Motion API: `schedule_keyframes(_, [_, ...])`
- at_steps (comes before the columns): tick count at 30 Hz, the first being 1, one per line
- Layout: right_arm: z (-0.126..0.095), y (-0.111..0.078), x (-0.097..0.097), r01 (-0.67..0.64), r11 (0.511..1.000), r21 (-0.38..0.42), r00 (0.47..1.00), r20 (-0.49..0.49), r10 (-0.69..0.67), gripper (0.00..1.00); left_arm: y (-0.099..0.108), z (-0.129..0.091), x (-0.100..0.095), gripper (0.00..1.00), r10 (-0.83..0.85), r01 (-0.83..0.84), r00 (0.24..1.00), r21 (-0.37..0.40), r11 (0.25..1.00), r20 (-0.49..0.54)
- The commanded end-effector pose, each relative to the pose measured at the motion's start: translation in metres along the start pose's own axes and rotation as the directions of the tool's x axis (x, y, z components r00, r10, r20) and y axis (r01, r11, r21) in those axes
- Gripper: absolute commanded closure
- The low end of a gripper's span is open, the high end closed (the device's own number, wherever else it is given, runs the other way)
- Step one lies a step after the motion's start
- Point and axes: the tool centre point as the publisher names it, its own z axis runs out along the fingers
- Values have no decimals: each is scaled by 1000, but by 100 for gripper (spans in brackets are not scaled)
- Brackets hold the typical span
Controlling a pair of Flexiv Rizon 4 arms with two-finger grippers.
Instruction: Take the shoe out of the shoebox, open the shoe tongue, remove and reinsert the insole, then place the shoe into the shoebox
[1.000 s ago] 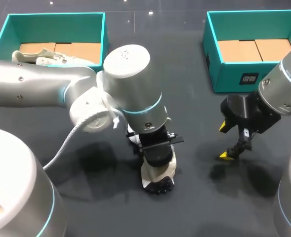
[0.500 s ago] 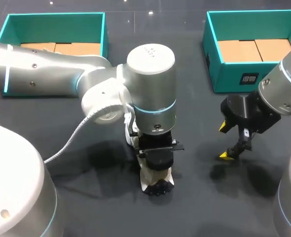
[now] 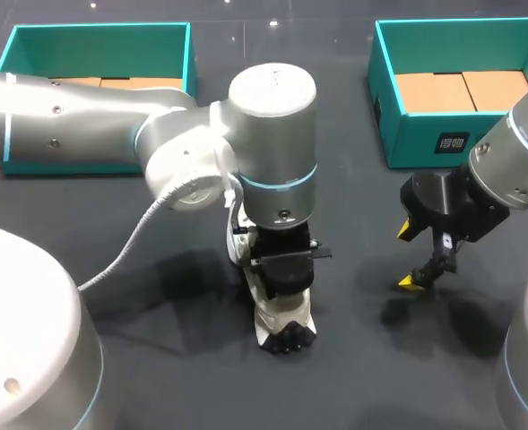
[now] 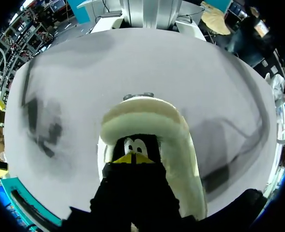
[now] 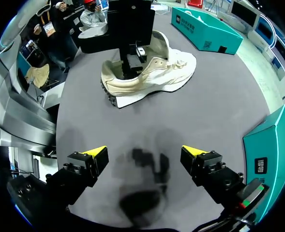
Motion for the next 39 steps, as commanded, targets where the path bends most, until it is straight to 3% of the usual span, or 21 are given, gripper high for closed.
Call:
schedule_keyframes(1, [1, -1, 2, 0, 1000, 0, 1000, 4, 0, 0, -7, -18, 1, 100, 5, -5, 996, 8, 1000, 94])
schedule_keyframes(5, [1, -1, 2, 0, 1000, 0, 1000, 4, 0, 0, -12, -15, -14, 100, 1, -8, 990, 48, 999, 144])
schedule_keyframes(9, [1, -1, 2, 0, 1000, 0, 1000, 4, 0, 0, -16, 4, -25, 100, 6, -15, 991, 68, 998, 137])
schedule_keyframes(18, [1, -1, 2, 0, 1000, 0, 1000, 4, 0, 0, -11, 35, -25, 100, -36, 33, 996, 39, 999, 80])
schedule_keyframes(32, [1, -1, 2, 0, 1000, 0, 1000, 4, 0, 0, -4, 39, 24, 100, -8, 9, 993, 9, 1000, -119])
schedule_keyframes(39, [1, -1, 2, 0, 1000, 0, 1000, 4, 0, 0, 4, 29, 31, 100, -32, 31, 991, -14, 999, -131])
